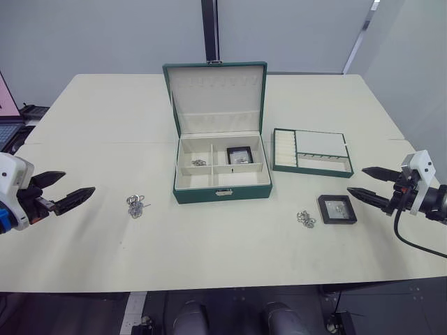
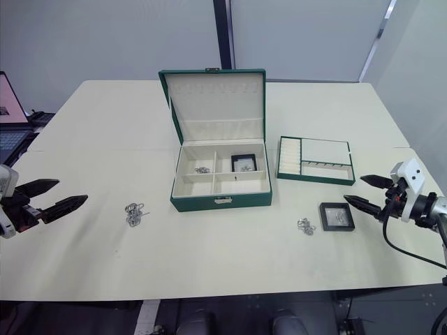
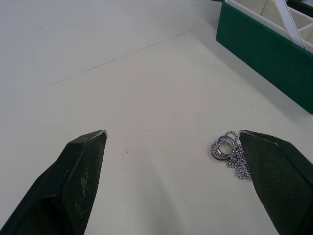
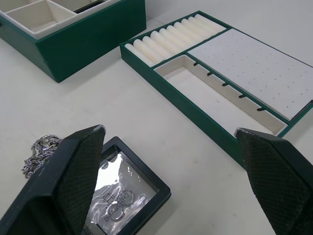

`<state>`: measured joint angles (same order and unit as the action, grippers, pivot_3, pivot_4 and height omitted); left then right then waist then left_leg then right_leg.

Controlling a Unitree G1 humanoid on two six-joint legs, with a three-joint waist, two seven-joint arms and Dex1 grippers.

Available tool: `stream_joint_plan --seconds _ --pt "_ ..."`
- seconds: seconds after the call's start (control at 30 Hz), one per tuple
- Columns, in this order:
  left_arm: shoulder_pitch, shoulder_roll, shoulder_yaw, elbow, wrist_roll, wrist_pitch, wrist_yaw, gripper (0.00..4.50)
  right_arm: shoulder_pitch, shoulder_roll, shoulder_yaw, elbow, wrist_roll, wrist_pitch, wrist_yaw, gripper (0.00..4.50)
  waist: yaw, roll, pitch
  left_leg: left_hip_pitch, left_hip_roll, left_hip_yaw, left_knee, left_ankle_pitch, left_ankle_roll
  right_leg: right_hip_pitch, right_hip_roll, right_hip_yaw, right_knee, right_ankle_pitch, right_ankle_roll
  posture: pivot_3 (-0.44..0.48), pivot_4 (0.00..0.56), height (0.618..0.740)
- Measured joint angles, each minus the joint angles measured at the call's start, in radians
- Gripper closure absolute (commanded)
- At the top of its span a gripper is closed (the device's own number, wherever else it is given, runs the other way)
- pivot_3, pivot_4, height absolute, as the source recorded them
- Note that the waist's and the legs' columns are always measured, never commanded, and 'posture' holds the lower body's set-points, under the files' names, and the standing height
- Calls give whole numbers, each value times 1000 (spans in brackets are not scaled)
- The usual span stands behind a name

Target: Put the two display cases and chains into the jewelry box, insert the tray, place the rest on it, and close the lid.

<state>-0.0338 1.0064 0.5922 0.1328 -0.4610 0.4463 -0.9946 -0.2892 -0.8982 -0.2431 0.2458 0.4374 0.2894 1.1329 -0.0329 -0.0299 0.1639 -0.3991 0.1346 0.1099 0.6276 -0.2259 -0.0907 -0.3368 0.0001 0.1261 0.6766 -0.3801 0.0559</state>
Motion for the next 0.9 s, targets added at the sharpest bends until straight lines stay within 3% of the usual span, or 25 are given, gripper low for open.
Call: stream_joint_plan --seconds 0.47,0.7,0.9 --pt "65 -32 32 -63 -21 46 25 22 -48 5 0 0 18 41 21 0 0 0 0 0 0 0 0 0 0 0 0 0 1 0 0 0 150 740" --pt "176 -226 87 -320 -76 131 184 22 -221 54 70 -231 145 225 32 0 -12 1 0 0 1 -2 1 0 0 1 1 0 2 0 0 0 150 740" --pt "196 -410 42 -435 -53 134 386 22 -350 149 175 -334 203 313 24 0 -6 -1 -1 0 0 -2 2 0 0 2 0 0 2 0 0 0 150 740"
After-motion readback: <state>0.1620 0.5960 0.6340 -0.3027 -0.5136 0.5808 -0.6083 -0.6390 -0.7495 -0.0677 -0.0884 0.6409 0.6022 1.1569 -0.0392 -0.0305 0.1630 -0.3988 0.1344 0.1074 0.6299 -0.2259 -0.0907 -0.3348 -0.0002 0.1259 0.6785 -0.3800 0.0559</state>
